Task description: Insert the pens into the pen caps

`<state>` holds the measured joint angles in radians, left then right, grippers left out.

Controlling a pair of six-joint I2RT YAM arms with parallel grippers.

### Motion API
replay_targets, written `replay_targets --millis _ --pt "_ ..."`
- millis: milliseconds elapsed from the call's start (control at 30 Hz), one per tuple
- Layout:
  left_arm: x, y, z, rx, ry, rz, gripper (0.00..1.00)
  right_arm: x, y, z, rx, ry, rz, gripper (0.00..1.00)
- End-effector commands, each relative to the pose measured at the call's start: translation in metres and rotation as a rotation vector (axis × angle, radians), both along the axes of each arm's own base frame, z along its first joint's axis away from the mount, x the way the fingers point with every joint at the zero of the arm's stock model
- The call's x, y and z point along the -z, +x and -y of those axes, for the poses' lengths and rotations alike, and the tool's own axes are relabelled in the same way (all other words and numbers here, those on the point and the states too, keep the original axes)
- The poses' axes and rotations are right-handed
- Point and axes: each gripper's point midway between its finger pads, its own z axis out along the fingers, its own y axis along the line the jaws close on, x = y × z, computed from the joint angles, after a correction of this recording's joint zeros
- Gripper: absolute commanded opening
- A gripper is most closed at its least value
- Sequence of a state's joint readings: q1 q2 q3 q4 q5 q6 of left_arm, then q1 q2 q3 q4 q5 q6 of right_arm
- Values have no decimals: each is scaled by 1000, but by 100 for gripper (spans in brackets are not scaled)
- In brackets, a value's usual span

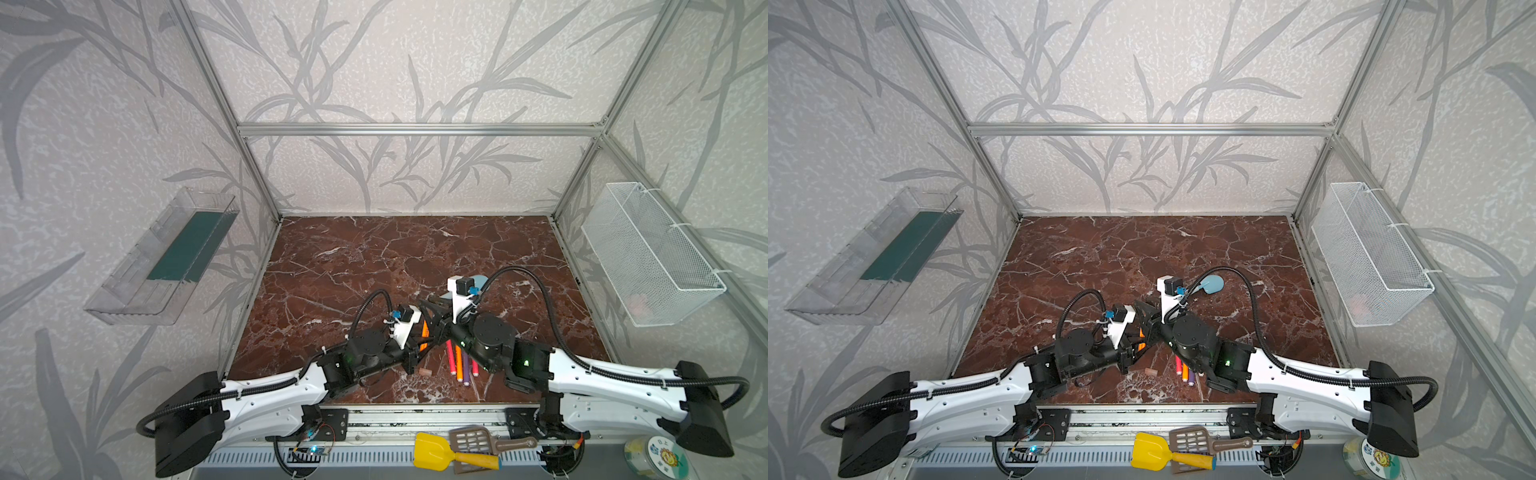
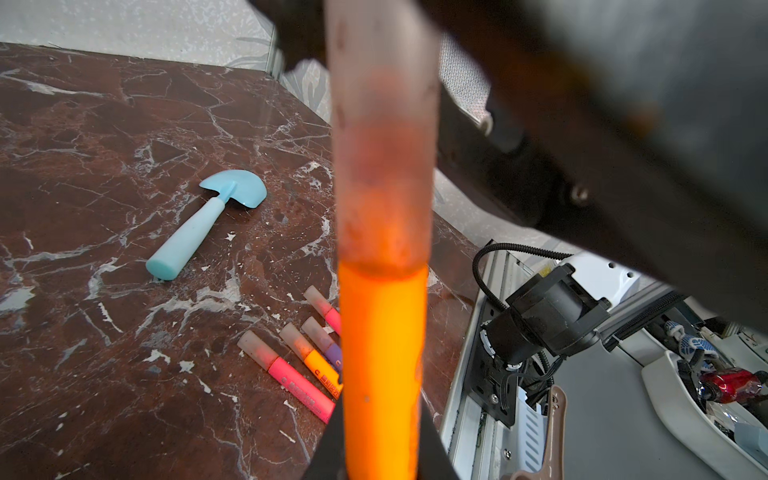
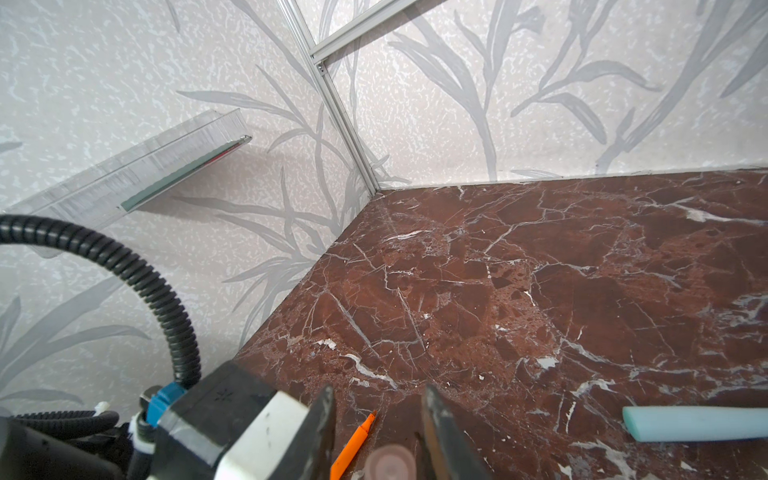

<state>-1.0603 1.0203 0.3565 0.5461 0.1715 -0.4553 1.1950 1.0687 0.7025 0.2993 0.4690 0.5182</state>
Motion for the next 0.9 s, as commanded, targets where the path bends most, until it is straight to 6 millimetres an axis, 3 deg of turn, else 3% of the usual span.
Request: replay_targets --millis 0,200,367,633,867 --pt "-20 -2 3 20 -33 44 0 -8 5 -3 8 1 0 25" --pt "-26 1 0 0 -35 74 0 -2 1 -6 -28 -4 -30 0" --pt "-48 12 -10 -77 -26 156 0 15 -14 -7 -112 -2 -82 0" --pt "-109 19 -23 -109 -64 288 0 41 -38 -11 -205 24 -142 0" --pt "-130 55 -43 -341 -7 385 0 65 -46 -19 -111 -50 -201 0"
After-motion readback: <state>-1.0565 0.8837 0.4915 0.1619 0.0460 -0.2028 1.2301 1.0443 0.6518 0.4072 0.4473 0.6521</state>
